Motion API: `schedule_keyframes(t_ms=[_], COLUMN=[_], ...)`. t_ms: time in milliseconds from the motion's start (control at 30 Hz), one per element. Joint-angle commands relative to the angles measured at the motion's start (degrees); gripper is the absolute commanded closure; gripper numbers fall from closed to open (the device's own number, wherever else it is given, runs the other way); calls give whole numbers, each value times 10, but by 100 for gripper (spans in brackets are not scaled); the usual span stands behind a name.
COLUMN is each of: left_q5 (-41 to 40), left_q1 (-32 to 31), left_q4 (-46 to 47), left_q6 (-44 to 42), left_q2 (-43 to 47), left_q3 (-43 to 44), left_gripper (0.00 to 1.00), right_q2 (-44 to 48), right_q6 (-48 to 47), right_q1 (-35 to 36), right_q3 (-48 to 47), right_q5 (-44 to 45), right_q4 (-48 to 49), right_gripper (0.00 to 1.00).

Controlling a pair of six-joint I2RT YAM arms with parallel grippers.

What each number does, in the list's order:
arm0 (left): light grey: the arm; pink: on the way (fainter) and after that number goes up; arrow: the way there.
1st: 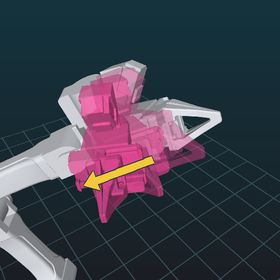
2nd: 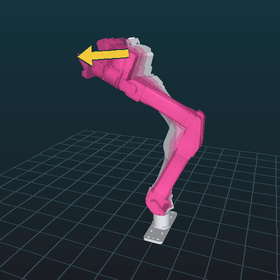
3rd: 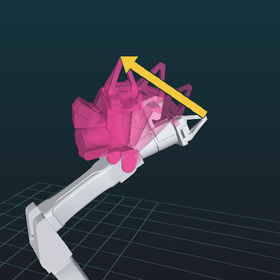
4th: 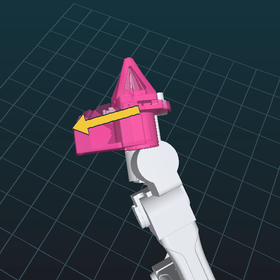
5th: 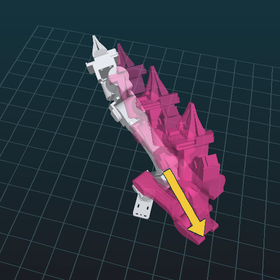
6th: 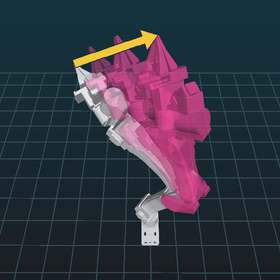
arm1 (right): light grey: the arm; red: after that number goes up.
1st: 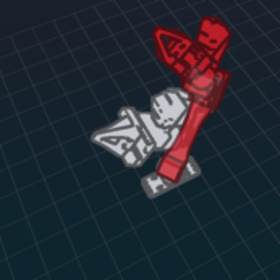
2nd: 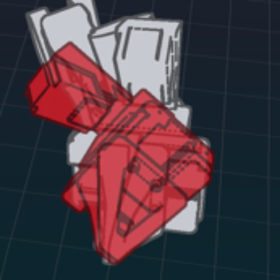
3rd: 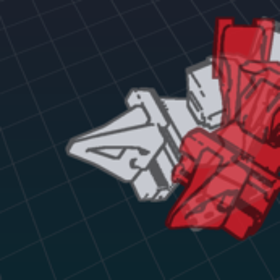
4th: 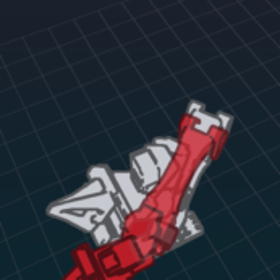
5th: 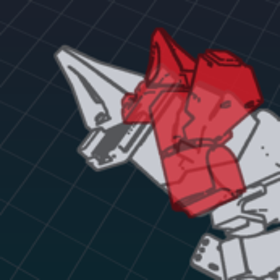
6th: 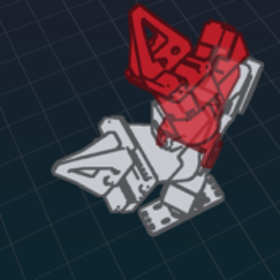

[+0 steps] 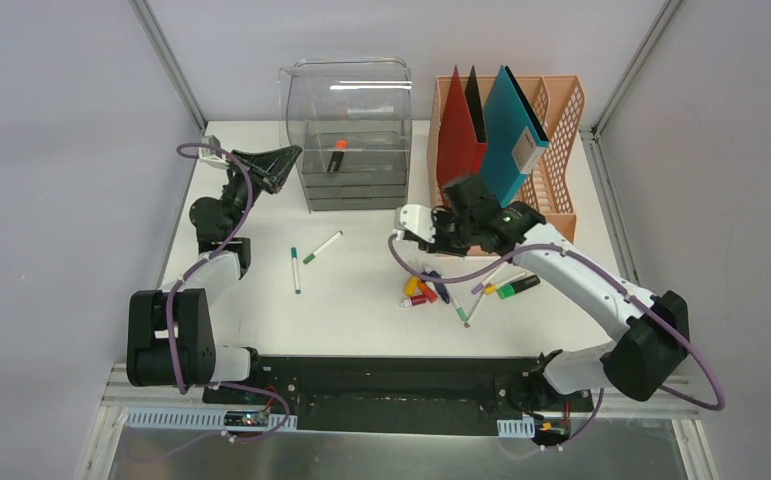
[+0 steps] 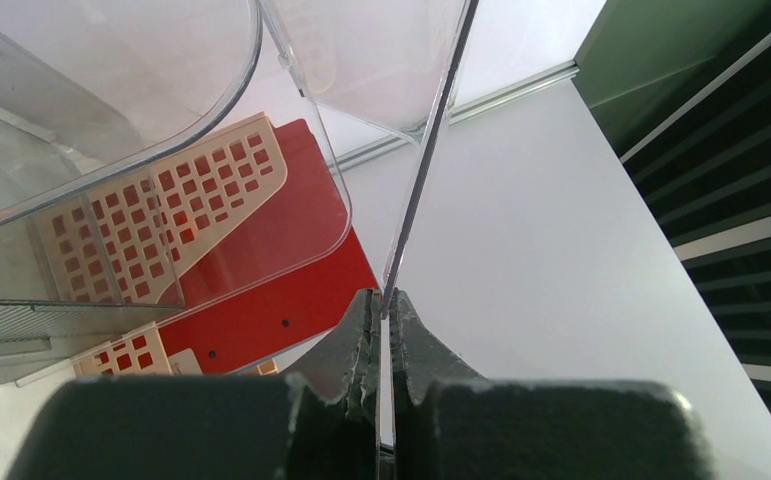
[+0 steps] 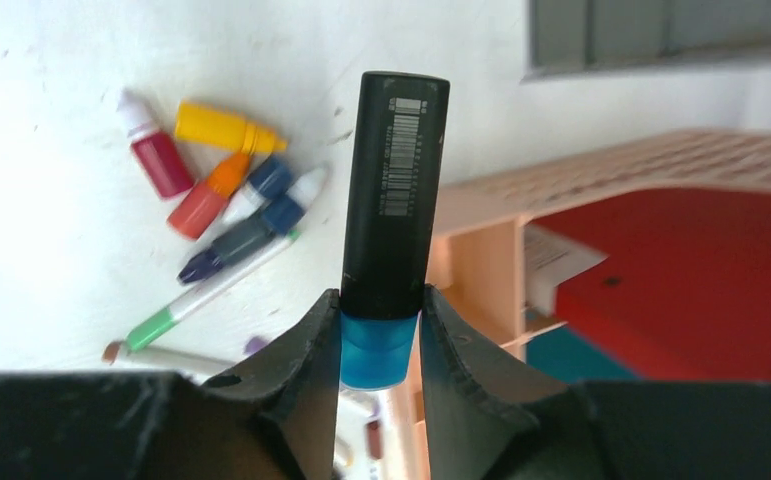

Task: Organize the desk
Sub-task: Pick up the stationery from the center of the board, then place the stationery in the storage box.

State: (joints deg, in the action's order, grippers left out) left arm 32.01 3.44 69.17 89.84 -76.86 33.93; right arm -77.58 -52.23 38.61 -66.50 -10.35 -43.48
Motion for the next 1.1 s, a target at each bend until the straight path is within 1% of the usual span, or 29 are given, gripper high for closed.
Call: schedule_keyframes(t_ms=[0, 100, 200, 367, 467, 600, 800, 1067], left_q5=[-18, -19, -22, -25, -24, -23, -24, -22], left_q1=[3, 3, 3, 3, 3, 3, 3, 3], left_q4=[-12, -36, -54, -81, -86, -90, -93, -93], left_q6=[0, -6, -7, -16, -17, -19, -19, -19], left_q2=[31, 43, 50, 58, 60, 63, 64, 58], left_q3=[35, 40, 41, 43, 46, 50, 51, 59], left_gripper=[100, 100, 100, 100, 100, 100, 100, 100], right_q2=[-45, -83, -124, -202, -228, -252, -279, -305], right_q6=[-24, -47, -74, -121, -151, -172, -216, -237], right_q1=[75, 133, 171, 192, 193, 192, 187, 166], right_q3=[-74, -89, -99, -134, -149, -177, -190, -216], right_q5=[118, 204, 271, 371, 385, 397, 411, 414], right_q4=[40, 110, 198, 305, 348, 379, 450, 476], right_gripper=[100, 100, 100, 100, 100, 100, 100, 100])
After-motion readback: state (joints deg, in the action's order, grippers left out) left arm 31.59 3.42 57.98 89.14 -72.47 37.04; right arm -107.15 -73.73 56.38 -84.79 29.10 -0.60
